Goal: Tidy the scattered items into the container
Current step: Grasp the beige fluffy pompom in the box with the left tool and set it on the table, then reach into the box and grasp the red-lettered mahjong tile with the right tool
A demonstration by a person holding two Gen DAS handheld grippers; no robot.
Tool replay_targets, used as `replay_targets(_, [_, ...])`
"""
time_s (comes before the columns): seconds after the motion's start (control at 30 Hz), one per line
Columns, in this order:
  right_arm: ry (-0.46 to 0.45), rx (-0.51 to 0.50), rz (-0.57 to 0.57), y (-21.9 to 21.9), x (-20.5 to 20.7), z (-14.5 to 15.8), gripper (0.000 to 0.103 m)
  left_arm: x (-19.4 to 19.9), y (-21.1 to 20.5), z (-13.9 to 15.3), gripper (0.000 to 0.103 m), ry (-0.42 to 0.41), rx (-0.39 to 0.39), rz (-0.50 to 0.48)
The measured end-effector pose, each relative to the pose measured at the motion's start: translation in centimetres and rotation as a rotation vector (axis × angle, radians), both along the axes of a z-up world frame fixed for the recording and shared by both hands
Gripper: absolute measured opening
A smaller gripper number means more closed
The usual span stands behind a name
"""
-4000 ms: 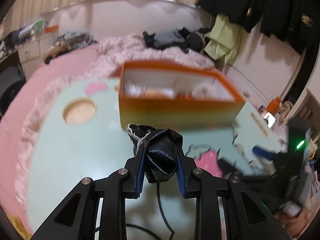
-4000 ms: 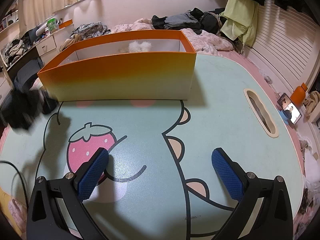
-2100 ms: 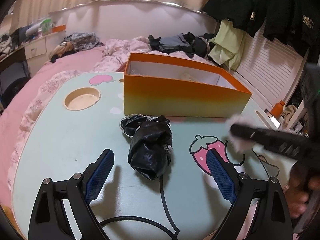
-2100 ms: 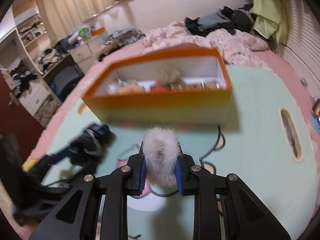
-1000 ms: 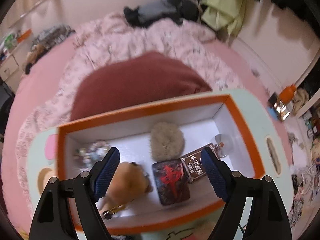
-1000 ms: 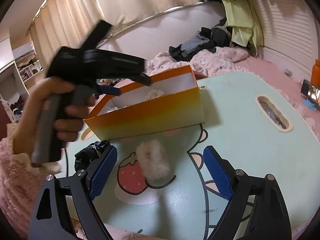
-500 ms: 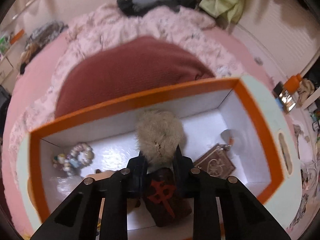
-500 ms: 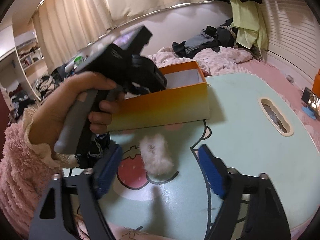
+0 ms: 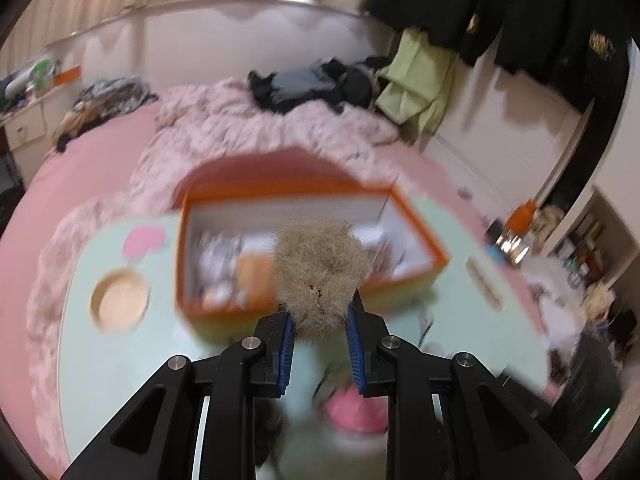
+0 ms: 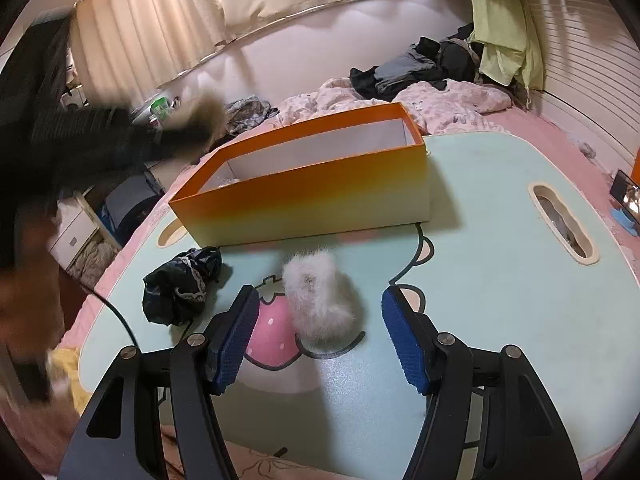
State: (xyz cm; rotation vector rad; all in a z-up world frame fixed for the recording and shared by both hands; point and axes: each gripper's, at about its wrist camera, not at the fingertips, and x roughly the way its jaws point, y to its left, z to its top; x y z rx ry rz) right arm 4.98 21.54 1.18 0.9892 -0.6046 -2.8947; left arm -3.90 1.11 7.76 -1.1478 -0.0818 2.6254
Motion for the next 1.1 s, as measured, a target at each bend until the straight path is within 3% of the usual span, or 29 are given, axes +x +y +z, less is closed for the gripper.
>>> replay_targets(0.17, [-0.015, -0.009, 0.001, 0.1, -0.2, -0.2, 0.065, 1.4, -0.9, -4.6, 0.022, -0.072, 0.070, -0.013])
replay_targets(0.27, [-0.020, -0.014, -0.004, 0.2, -0.2, -0.2, 0.065, 2.1, 0.2, -5.2, 0.023, -0.032, 0.017, -0.025])
replay_targets(0.33, [-0.019, -0.015, -0.007, 0.1, -0.2, -0.2, 0.065, 2.5, 0.7, -5.0, 0.038, -0.002, -0.005, -0.026])
replay_targets(0.37, [-0.020, -0.015, -0.007, 0.1, -0.3, -0.2, 0.065, 2.7, 0.9, -4.9, 0.053, 0.015, -0.005, -0.025])
replay_targets(0.4, [-0.020, -0.015, -0.006, 0.1, -0.3, -0.2, 0.065, 2.9, 0.8, -4.6, 0.059, 0.027, -0.004, -0.016])
replay_targets(0.6, [-0.012, -0.040, -0.021, 0.6, -0.2, -0.2, 0.065, 4.3, -1.0, -3.9, 0.075, 0.080, 0.076, 0.011])
replay_targets(0.73, [-0.014, -0.035, -0.019, 0.5, -0.4, -0.2, 0.065, 5.4, -2.0, -3.7, 0.075, 0.123, 0.119, 0.050])
replay_targets(0.87, [-0.015, -0.021, -0.023, 0.4, -0.5, -0.1, 0.065, 6.7, -2.6, -3.4, 0.077, 0.169, 0.108, 0.112])
replay_targets(1.1, [-0.010, -0.002, -0.019, -0.1, -0.7, 0.2, 0.065, 6.9, -3.4, -3.6, 0.080, 0.168, 0.100, 0.131])
